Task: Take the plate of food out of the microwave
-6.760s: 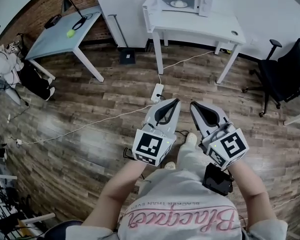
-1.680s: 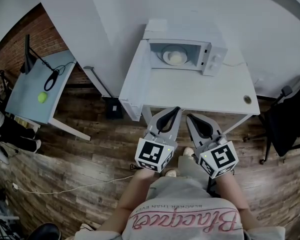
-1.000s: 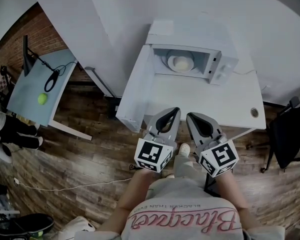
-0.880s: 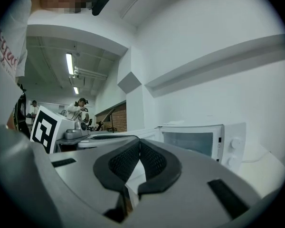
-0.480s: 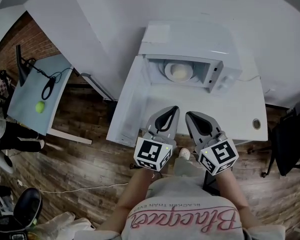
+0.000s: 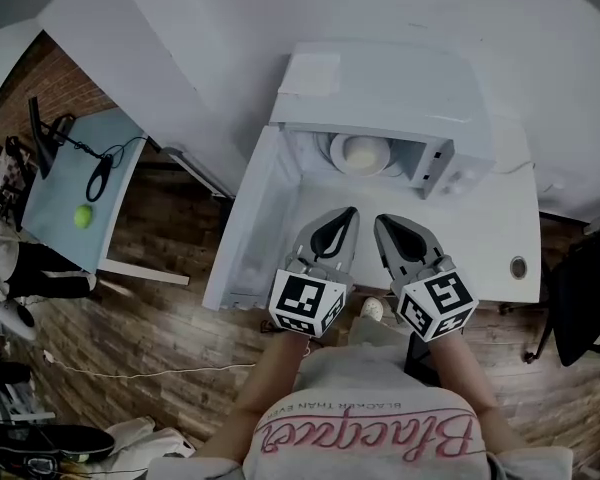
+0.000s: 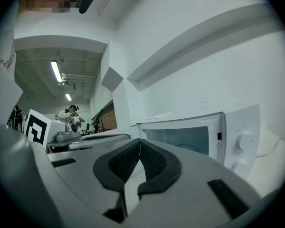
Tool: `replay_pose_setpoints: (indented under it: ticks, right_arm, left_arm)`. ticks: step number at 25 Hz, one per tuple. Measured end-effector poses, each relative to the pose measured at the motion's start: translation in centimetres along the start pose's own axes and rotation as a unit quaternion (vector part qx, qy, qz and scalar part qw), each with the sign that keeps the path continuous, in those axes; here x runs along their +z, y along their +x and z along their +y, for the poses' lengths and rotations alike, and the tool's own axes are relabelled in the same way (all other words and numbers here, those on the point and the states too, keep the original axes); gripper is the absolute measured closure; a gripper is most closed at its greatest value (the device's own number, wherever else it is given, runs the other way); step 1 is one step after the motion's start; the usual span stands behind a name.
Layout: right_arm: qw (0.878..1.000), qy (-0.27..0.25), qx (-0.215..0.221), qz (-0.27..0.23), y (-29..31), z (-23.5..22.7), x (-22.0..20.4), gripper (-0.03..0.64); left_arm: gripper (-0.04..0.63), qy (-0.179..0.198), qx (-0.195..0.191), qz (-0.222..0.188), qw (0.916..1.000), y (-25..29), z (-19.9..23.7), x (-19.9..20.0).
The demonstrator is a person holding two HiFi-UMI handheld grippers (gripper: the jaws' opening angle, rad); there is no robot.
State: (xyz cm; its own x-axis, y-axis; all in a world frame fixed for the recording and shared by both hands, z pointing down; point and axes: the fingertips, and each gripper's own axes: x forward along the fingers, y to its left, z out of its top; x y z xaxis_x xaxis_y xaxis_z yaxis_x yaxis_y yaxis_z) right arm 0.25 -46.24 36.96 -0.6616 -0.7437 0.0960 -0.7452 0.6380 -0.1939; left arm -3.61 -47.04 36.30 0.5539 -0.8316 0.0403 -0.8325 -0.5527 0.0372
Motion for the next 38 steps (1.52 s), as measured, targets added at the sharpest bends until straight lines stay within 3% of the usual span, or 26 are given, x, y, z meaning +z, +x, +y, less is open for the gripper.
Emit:
replay_pose_setpoints:
  ticks: [14,22,26,32,38]
  right_arm:
    - [0.999,0.038,-0.013,0.037,3.7,-6.1,-1.2,0.6]
    - [0.997,0.065,-0.024,0.041,5.9,-7.9,-2.5,0.412]
    - [0.994,0.089,-0.032,0.046,7.0,-8.2,-3.5,0.388]
    - [0.984,0.155,-0.057,0.062,8.7,-9.1,-5.8,0.39]
    - [0.961,0.253,-0.091,0.066,10.4,-11.2,-8.6,0.399]
  left_arm:
    - [0.589,-0.014,0.029,0.023,0.9992,4.4,2.3,-1.7]
    - [0.589,-0.012,0.029,0.036,0.9988,5.2,2.7,-2.7]
    - [0.589,-0.011,0.031,0.036,0.9988,5.3,3.3,-2.9]
    - [0.589,-0.012,0.025,0.045,0.9986,5.2,4.3,-3.8]
    - [0.589,-0.006,0.012,0.053,0.9985,6.3,5.7,-4.1]
